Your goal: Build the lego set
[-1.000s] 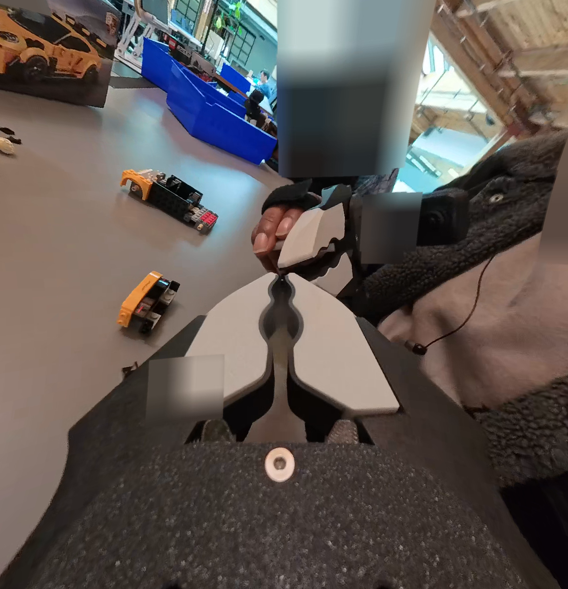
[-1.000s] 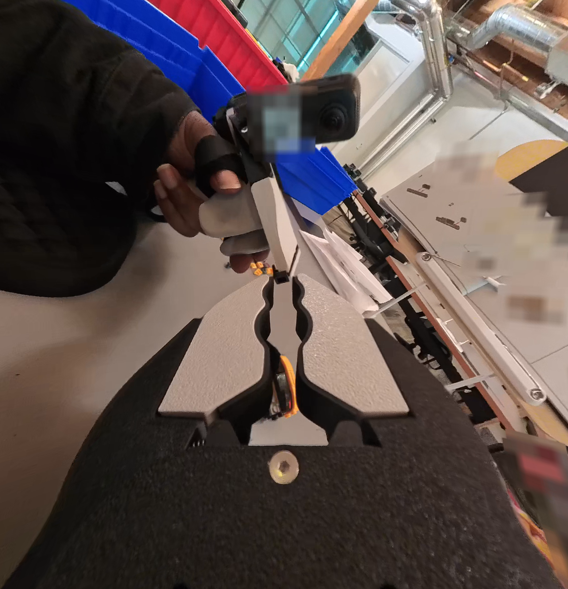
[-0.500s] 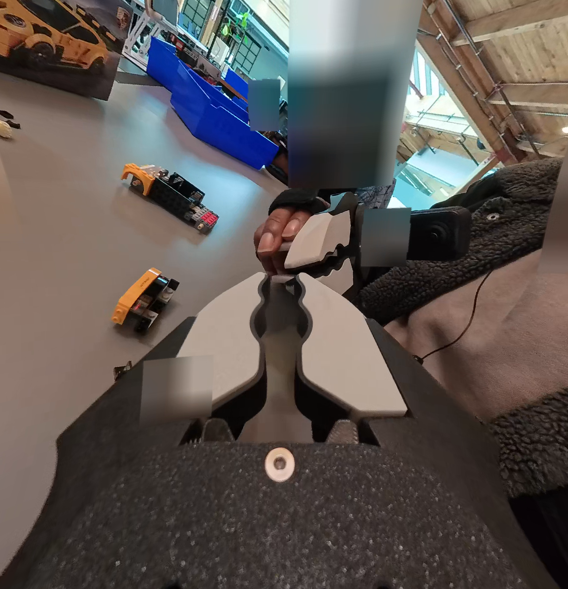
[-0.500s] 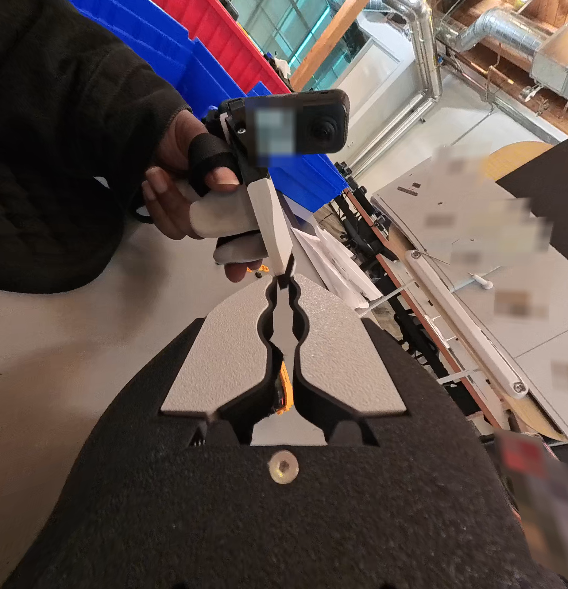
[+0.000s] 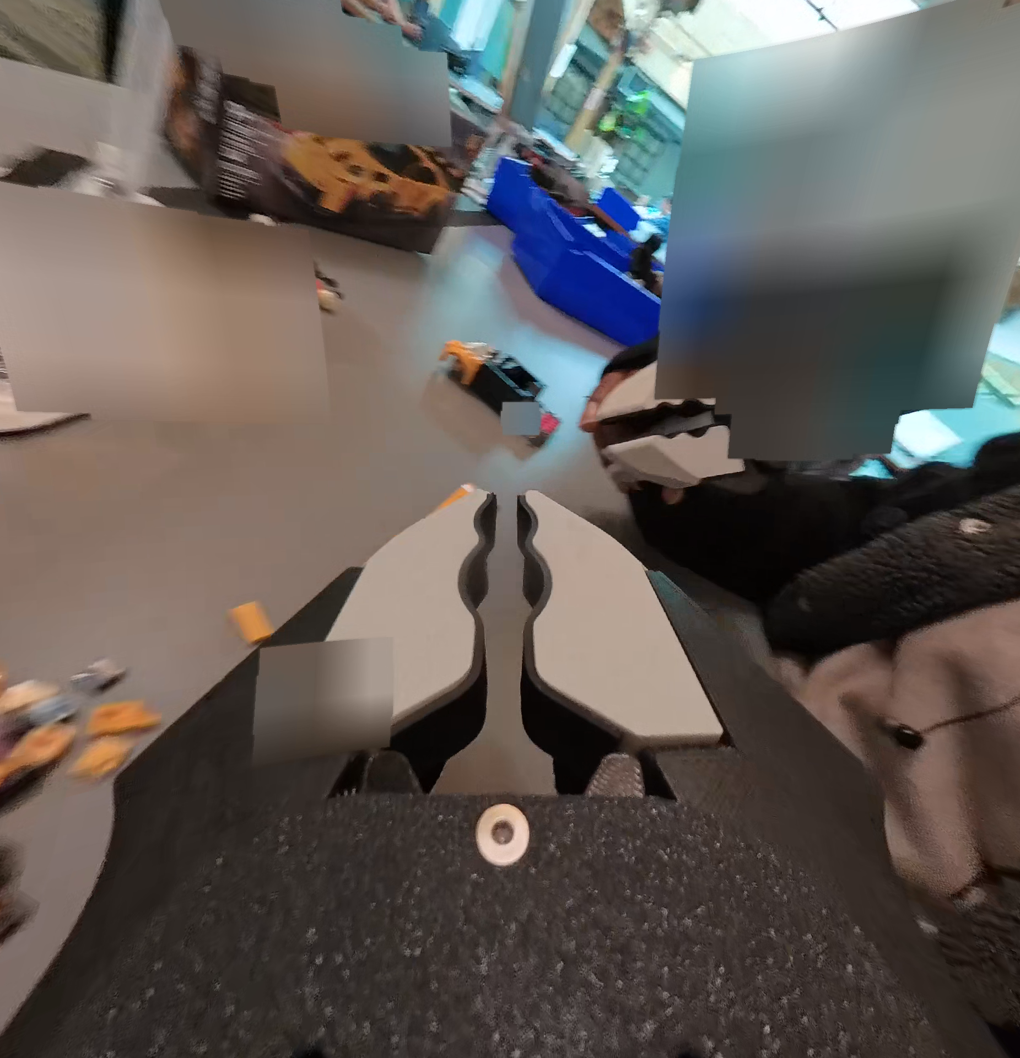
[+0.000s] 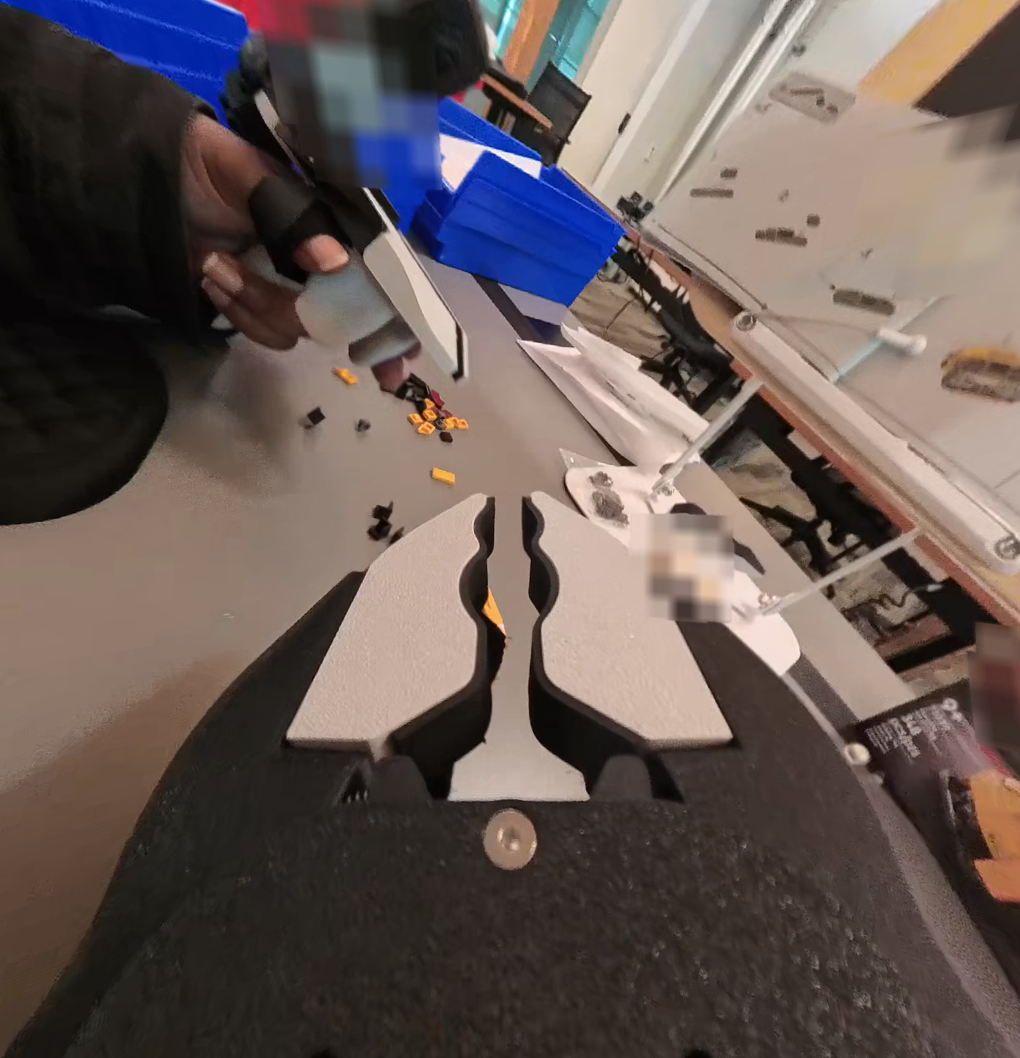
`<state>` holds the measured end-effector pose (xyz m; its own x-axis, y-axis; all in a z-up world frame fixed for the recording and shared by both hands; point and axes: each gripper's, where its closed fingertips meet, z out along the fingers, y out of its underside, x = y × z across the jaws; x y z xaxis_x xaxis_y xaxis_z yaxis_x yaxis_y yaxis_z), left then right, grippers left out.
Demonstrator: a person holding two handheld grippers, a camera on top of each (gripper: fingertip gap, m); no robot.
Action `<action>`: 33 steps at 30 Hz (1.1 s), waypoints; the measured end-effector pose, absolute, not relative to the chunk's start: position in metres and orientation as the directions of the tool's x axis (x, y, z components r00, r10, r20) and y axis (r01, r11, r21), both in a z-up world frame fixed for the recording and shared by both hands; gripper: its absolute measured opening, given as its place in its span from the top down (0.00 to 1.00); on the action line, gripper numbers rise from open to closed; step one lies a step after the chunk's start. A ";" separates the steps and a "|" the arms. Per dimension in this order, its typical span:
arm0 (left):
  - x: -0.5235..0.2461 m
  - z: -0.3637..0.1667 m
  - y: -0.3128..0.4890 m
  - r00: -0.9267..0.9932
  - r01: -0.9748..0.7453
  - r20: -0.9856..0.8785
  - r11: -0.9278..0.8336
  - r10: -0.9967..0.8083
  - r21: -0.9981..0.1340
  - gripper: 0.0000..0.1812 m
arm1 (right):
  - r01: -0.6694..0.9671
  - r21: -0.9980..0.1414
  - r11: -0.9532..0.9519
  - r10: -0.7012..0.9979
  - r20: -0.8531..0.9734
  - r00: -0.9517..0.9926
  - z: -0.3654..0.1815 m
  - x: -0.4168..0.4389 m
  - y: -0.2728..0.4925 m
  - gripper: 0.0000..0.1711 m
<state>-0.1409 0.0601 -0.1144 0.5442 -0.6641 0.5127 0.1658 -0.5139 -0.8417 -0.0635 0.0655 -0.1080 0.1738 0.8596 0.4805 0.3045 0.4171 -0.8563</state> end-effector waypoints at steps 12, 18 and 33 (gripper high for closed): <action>-0.217 -0.169 0.038 0.828 -0.333 0.097 -0.624 -0.552 -0.707 0.89 | 0.367 -0.873 0.321 0.894 0.407 0.186 -0.123 -0.063 0.075 0.94; -0.226 -0.200 0.017 0.823 -0.448 0.063 -0.713 -0.564 -0.539 0.86 | 0.403 -0.854 0.329 0.890 0.423 0.169 -0.131 -0.065 0.075 0.94; -0.214 -0.212 0.018 0.792 -0.499 0.055 -0.698 -0.608 -0.514 0.96 | 0.408 -0.854 0.322 0.896 0.414 0.159 -0.132 -0.065 0.072 0.95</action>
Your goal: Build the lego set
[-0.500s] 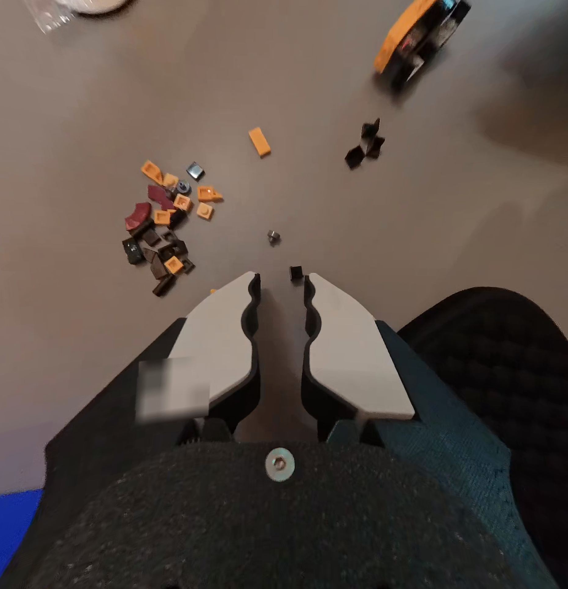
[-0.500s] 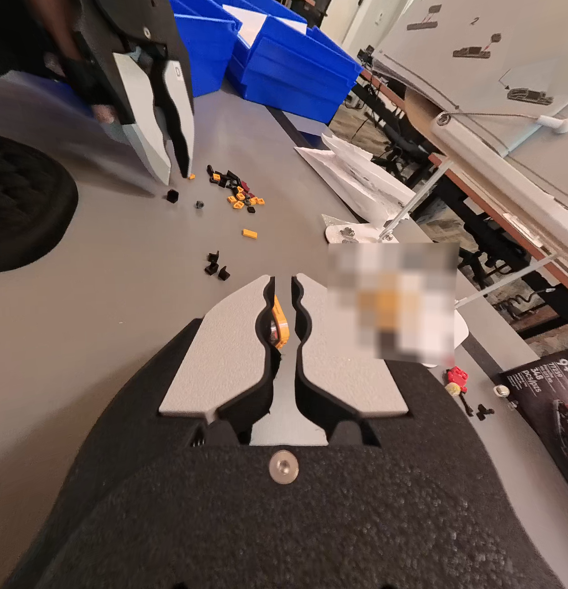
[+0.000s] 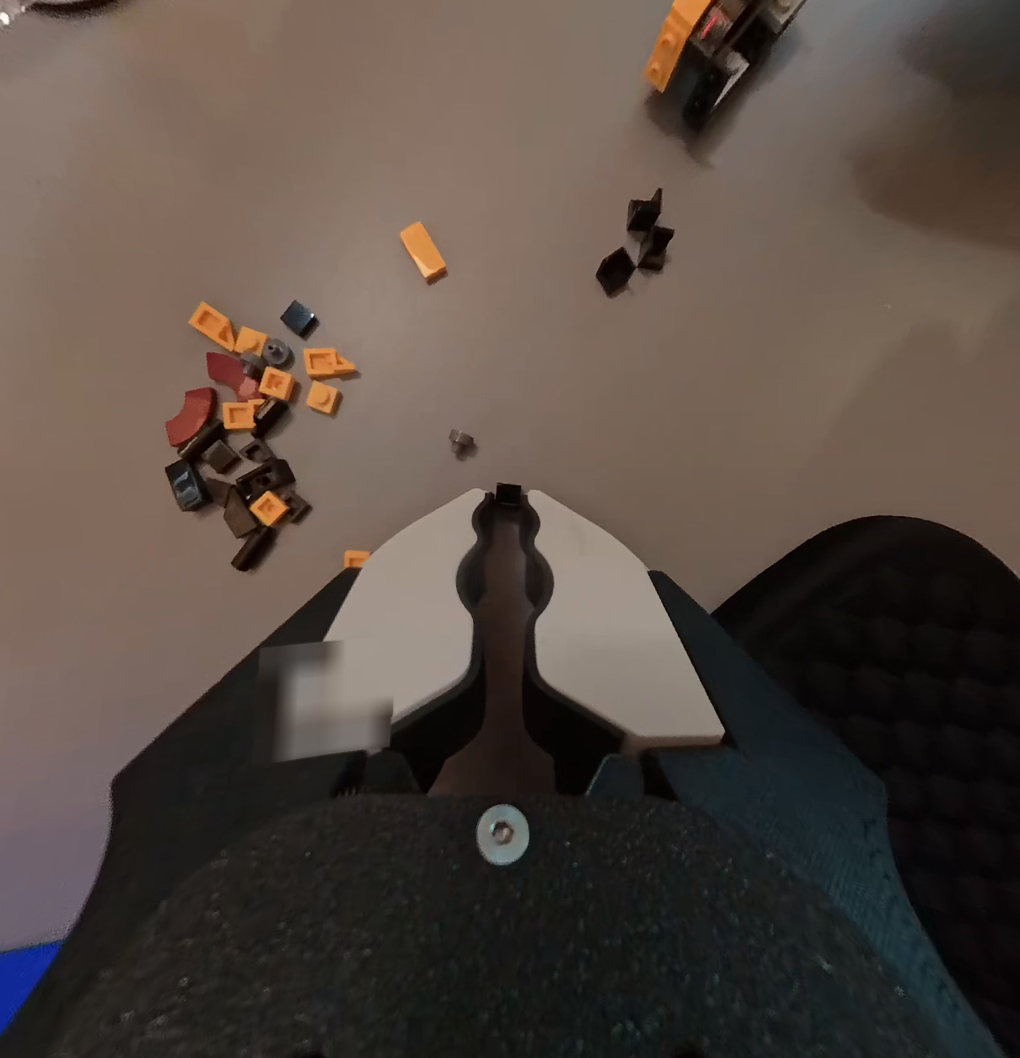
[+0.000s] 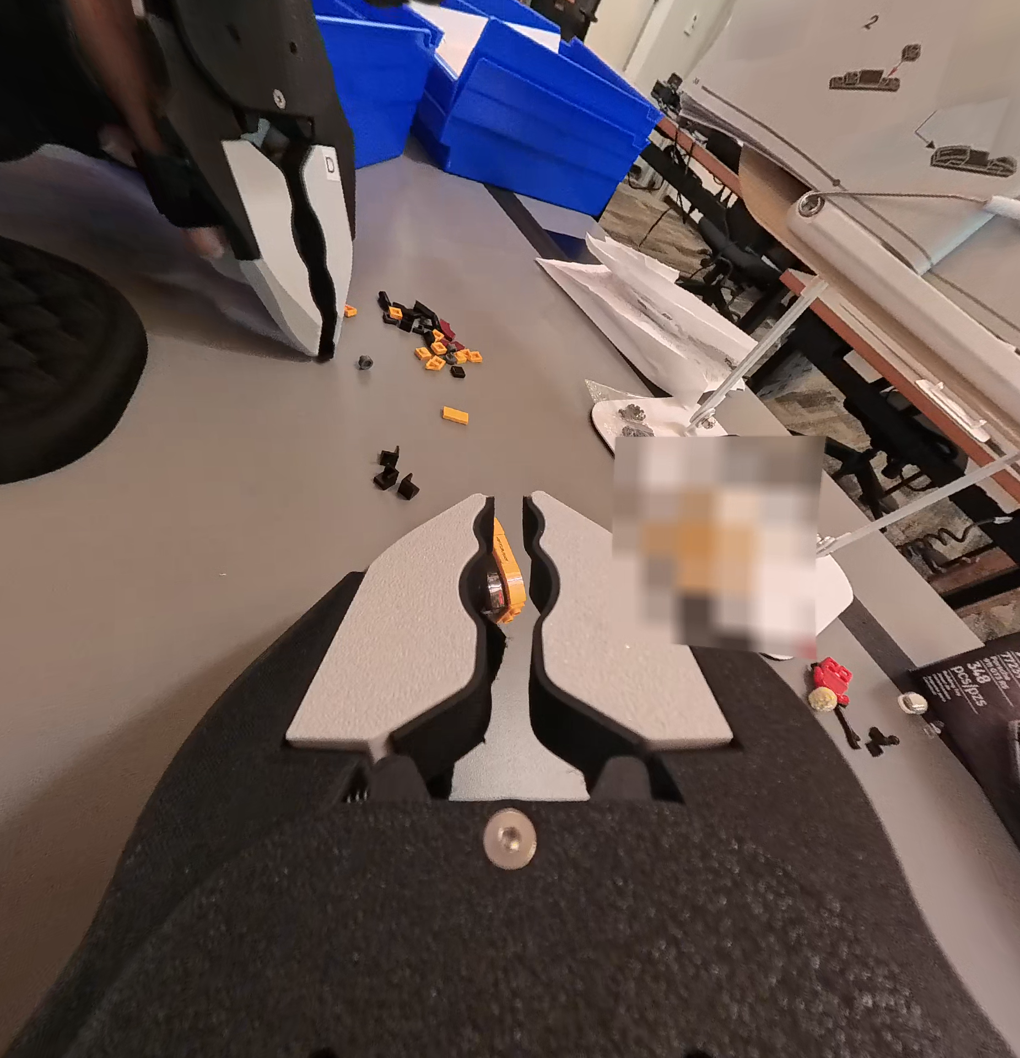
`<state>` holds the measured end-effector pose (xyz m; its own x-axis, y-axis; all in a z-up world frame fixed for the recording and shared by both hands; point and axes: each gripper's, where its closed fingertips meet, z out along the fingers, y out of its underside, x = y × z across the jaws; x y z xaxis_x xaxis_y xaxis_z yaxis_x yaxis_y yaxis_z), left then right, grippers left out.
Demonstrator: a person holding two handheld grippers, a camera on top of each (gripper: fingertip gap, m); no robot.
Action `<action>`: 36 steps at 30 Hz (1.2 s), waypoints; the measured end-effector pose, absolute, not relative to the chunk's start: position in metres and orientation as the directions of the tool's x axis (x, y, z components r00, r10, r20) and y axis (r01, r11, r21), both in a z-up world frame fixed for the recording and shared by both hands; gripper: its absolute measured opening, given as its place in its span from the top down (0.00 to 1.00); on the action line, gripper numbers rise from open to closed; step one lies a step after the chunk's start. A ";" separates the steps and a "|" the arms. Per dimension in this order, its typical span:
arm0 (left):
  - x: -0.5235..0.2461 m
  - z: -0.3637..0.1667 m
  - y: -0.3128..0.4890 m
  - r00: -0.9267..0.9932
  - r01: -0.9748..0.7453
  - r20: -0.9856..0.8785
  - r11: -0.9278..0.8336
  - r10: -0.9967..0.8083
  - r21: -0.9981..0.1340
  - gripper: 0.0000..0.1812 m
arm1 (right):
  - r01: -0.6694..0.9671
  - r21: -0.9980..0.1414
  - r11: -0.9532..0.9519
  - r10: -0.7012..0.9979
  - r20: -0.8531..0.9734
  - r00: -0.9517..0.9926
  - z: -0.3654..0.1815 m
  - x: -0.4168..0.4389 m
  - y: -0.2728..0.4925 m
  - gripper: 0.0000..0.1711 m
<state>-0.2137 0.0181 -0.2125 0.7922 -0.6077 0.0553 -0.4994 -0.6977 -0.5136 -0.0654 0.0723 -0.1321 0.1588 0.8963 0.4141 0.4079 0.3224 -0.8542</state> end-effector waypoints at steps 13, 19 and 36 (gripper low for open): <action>-0.130 -0.183 0.023 0.583 -0.539 0.034 -0.418 -0.812 -0.731 0.96 | 0.407 -0.859 0.309 0.935 0.354 0.038 -0.142 -0.072 0.050 0.95; -0.098 -0.173 0.021 0.510 -0.523 -0.006 -0.305 -0.860 -0.796 0.96 | 0.401 -0.863 0.308 0.949 0.305 -0.074 -0.148 -0.077 0.027 0.94; -0.072 -0.149 0.003 0.383 -0.495 -0.084 -0.127 -0.920 -0.859 0.96 | 0.352 -0.879 0.320 0.941 0.254 -0.223 -0.148 -0.078 -0.002 0.93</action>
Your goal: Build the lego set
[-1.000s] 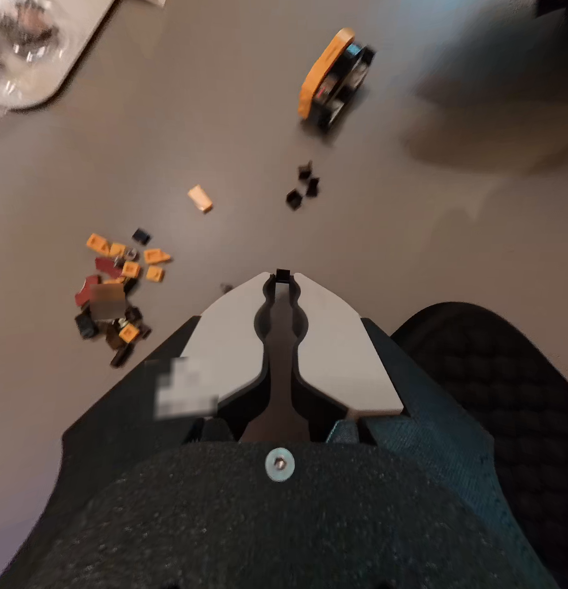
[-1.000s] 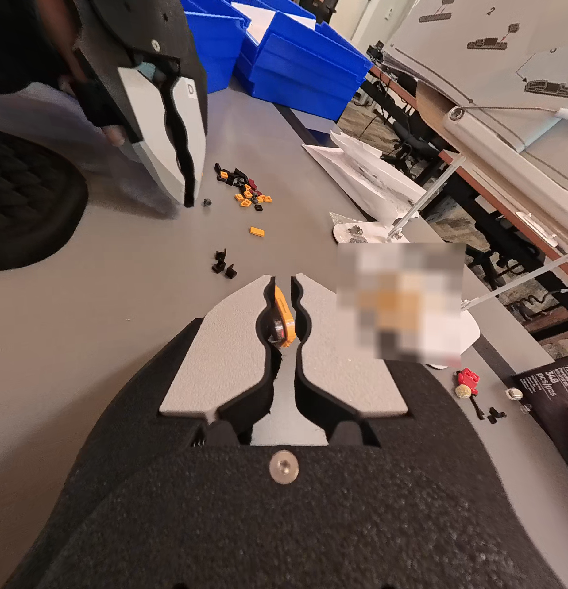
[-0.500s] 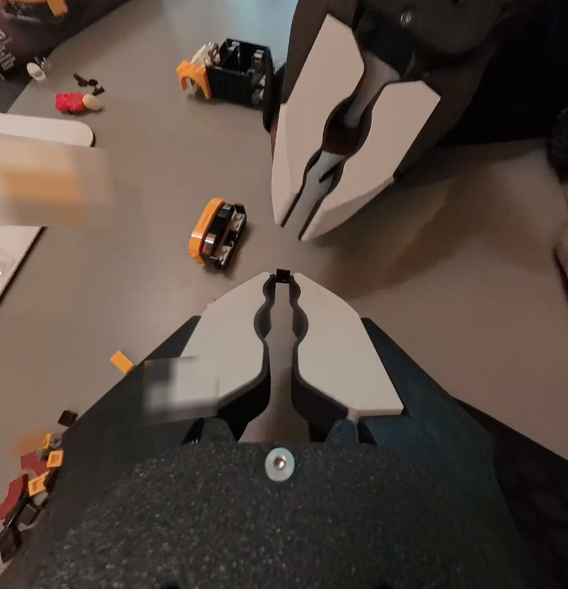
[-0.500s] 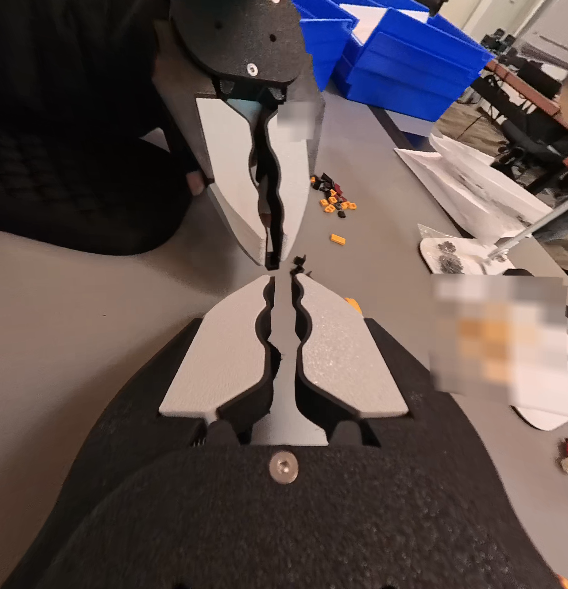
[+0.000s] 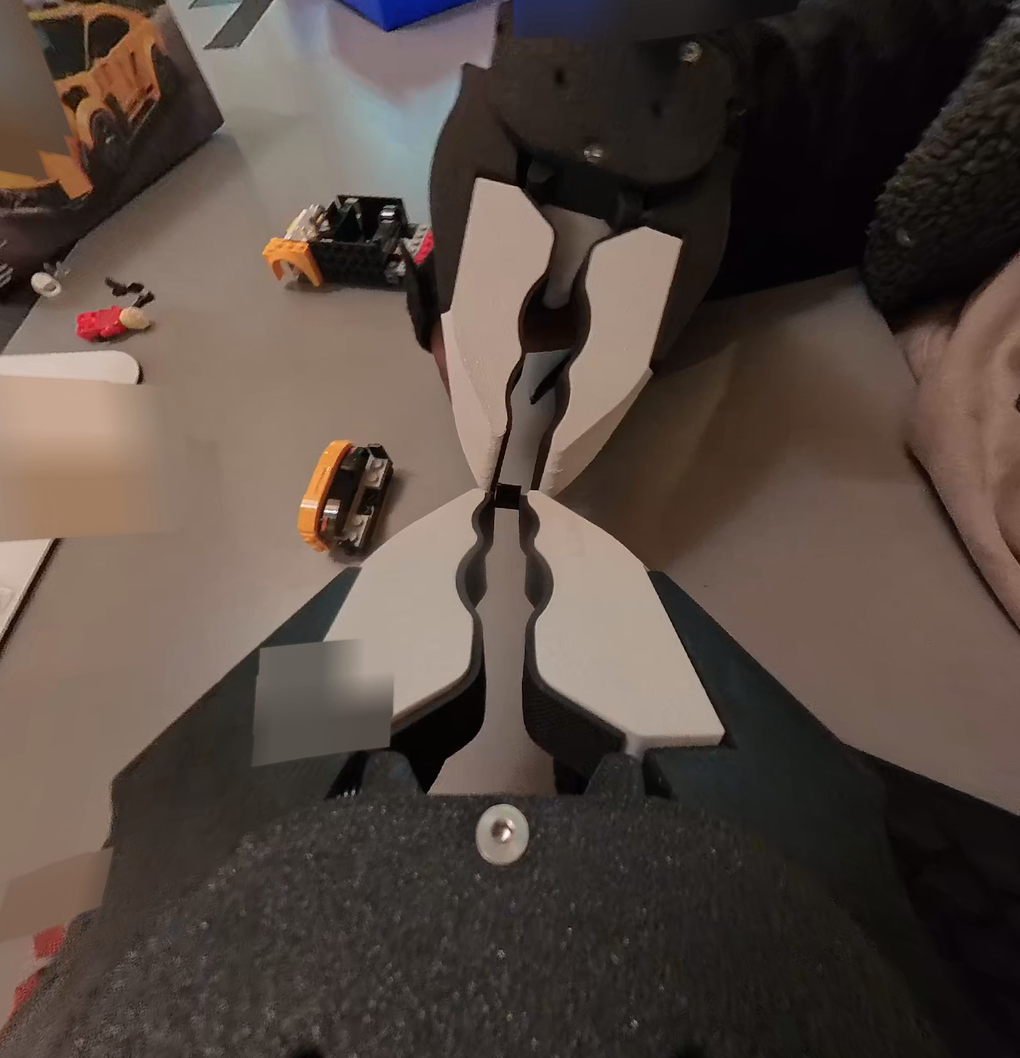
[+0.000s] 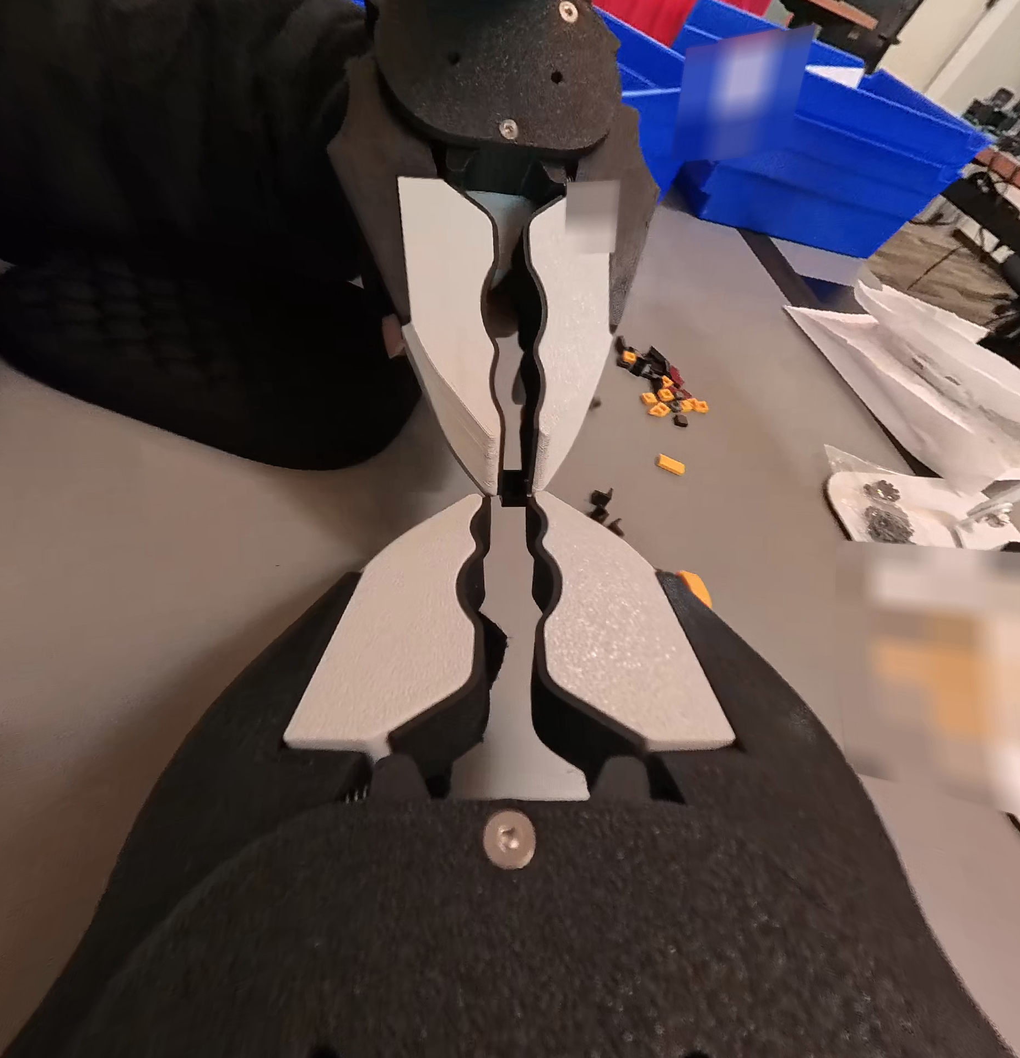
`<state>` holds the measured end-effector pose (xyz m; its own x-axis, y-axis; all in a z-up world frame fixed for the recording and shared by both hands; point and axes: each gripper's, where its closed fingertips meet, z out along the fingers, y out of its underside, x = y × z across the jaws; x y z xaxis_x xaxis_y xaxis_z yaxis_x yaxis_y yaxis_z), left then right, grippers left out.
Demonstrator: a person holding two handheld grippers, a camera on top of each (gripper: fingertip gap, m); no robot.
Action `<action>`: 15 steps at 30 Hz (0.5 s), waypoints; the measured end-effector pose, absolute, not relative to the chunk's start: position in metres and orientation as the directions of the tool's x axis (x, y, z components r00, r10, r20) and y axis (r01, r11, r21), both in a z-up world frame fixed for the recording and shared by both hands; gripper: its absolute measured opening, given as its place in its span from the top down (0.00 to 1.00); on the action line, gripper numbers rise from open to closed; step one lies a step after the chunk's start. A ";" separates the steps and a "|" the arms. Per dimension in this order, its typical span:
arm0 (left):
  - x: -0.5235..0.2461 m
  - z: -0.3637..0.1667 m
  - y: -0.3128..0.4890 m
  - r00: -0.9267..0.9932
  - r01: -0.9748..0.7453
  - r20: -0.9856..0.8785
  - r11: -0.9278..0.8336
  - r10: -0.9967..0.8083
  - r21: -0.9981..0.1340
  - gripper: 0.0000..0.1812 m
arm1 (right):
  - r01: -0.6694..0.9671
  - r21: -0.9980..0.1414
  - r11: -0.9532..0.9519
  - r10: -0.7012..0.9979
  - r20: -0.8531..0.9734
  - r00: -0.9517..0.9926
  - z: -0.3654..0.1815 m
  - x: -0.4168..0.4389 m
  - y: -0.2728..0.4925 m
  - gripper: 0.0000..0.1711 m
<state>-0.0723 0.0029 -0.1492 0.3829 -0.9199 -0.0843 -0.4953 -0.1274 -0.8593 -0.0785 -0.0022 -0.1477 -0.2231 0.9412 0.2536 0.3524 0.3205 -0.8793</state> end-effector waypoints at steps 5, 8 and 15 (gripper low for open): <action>-0.065 -0.144 -0.012 0.296 -0.497 -0.127 -0.039 -0.947 -0.867 0.96 | 0.337 -0.884 0.324 0.930 0.232 -0.287 -0.147 -0.076 -0.013 0.93; -0.066 -0.147 -0.011 0.301 -0.512 -0.128 -0.047 -0.945 -0.857 0.96 | 0.353 -0.872 0.340 0.927 0.246 -0.284 -0.150 -0.076 -0.012 0.94; -0.068 -0.148 -0.008 0.318 -0.514 -0.126 -0.060 -0.940 -0.856 0.96 | 0.360 -0.869 0.339 0.929 0.249 -0.273 -0.151 -0.076 -0.009 0.96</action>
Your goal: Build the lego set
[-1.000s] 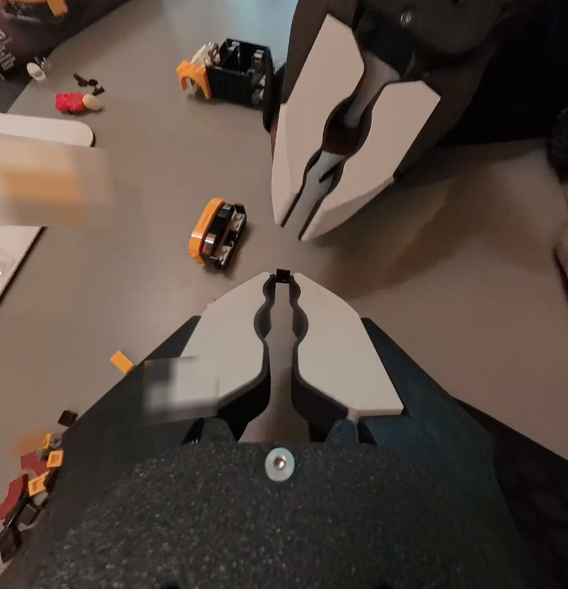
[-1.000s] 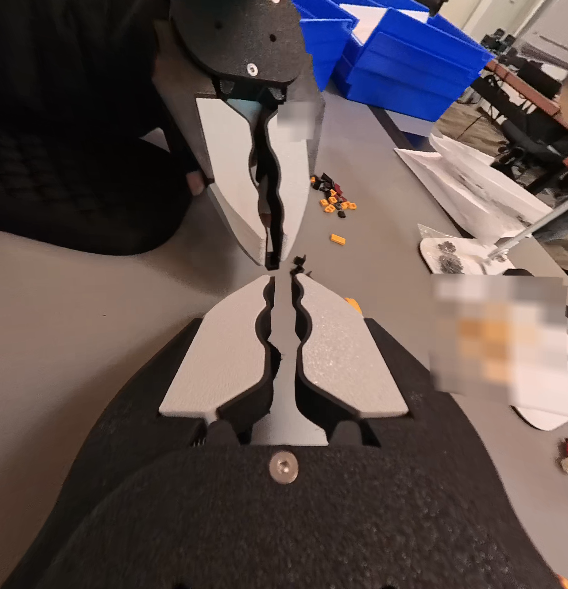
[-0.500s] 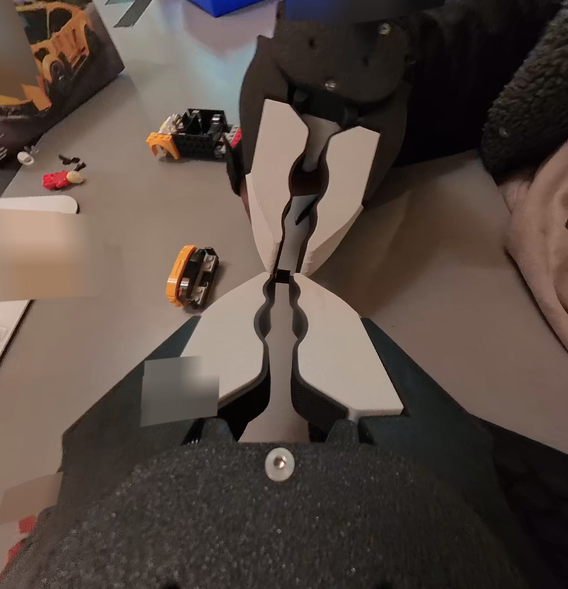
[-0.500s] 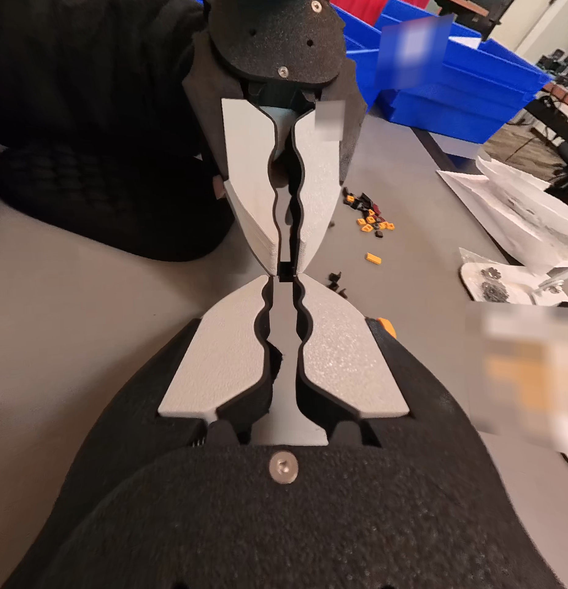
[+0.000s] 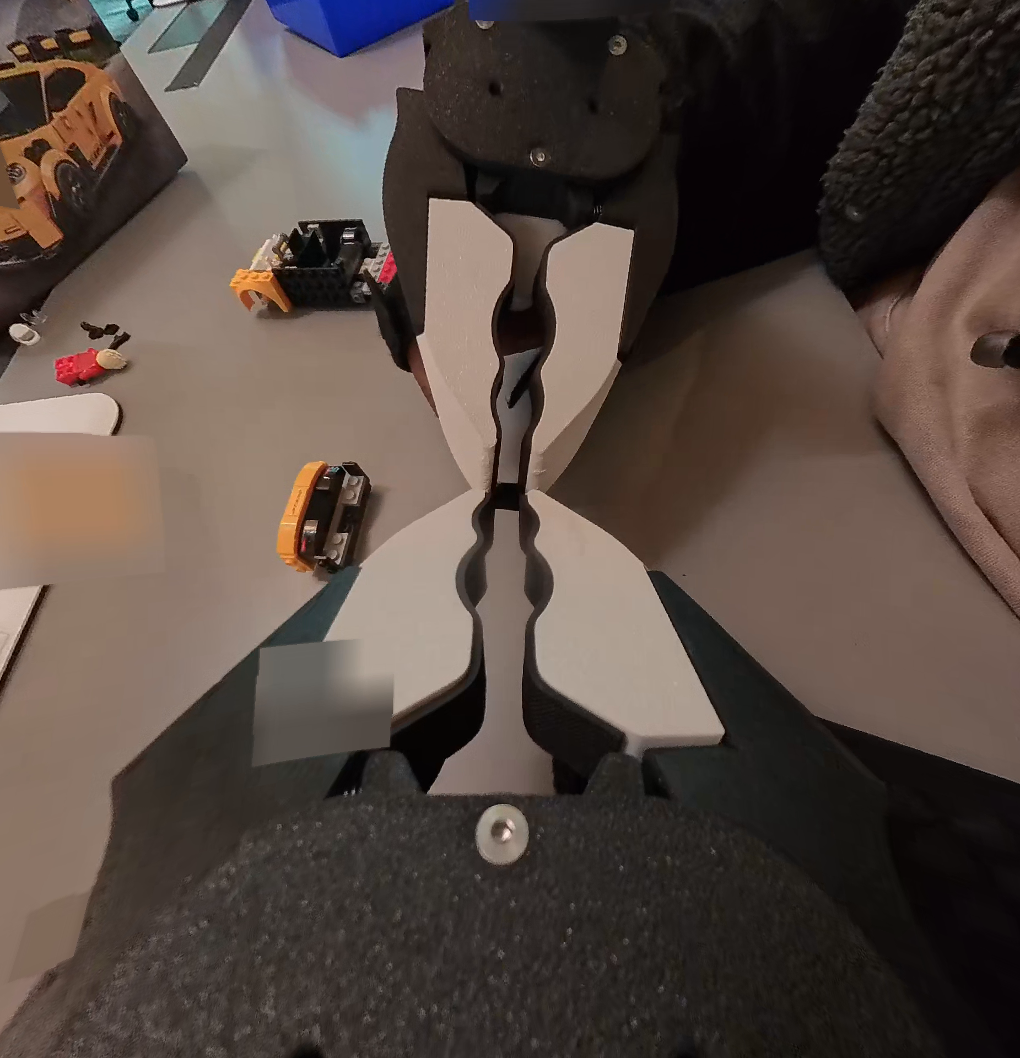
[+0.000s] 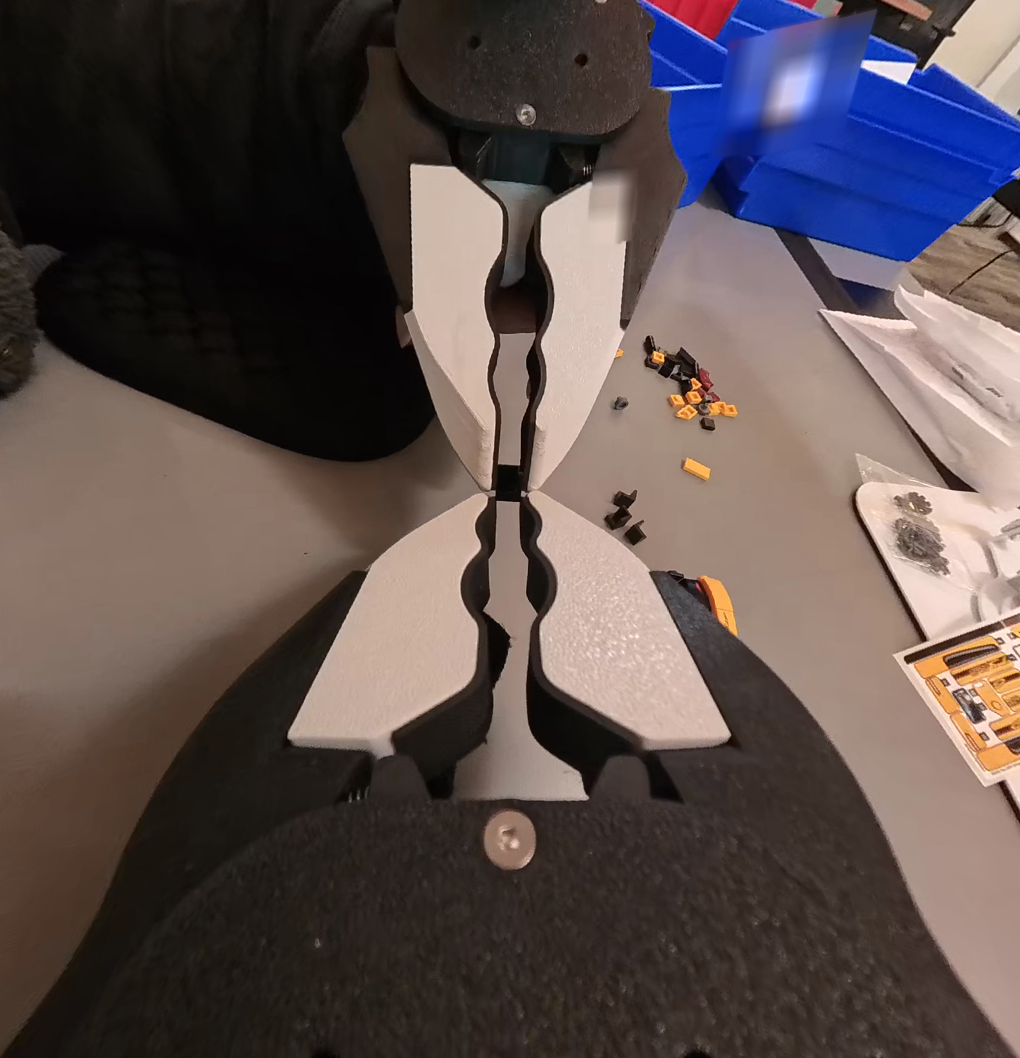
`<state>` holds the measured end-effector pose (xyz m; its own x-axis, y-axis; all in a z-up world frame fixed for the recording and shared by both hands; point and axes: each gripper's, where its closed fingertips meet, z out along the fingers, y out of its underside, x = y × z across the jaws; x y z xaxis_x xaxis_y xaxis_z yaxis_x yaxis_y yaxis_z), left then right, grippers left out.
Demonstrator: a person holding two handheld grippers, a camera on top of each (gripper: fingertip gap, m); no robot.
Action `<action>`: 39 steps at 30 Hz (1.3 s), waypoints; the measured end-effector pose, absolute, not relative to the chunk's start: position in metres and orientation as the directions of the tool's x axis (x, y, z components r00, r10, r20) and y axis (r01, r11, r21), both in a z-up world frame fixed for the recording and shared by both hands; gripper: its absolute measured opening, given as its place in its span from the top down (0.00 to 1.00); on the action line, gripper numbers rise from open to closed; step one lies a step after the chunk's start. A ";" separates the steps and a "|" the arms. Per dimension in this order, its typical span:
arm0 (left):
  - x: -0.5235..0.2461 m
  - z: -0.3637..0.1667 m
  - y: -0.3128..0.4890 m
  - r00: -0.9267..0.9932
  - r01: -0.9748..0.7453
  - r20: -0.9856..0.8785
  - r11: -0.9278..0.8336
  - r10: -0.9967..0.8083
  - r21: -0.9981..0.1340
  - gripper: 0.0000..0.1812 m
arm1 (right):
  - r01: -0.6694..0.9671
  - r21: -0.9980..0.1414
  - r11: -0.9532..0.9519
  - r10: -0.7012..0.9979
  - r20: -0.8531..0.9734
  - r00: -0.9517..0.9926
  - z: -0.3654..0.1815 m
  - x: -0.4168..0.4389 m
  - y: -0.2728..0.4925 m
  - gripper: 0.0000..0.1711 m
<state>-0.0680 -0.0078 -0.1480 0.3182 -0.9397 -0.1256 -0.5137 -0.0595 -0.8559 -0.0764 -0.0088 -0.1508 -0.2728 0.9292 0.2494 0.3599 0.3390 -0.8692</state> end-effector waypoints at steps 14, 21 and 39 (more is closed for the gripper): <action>-0.071 -0.144 0.002 0.377 -0.456 -0.085 -0.105 -0.922 -0.884 0.94 | 0.354 -0.884 0.305 0.945 0.236 -0.225 -0.147 -0.078 0.001 0.96; -0.073 -0.138 0.006 0.405 -0.417 -0.065 -0.121 -0.912 -0.901 0.93 | 0.345 -0.892 0.292 0.951 0.234 -0.200 -0.144 -0.078 0.005 0.96; -0.073 -0.127 0.007 0.412 -0.330 0.001 -0.150 -0.911 -0.932 0.96 | 0.317 -0.908 0.273 0.958 0.227 -0.175 -0.137 -0.078 0.009 0.96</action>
<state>-0.0730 0.0067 -0.1272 0.4116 -0.9114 0.0006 -0.3299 -0.1496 -0.9321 -0.0777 0.0093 -0.1372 -0.1753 0.9580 0.2270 0.3166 0.2732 -0.9084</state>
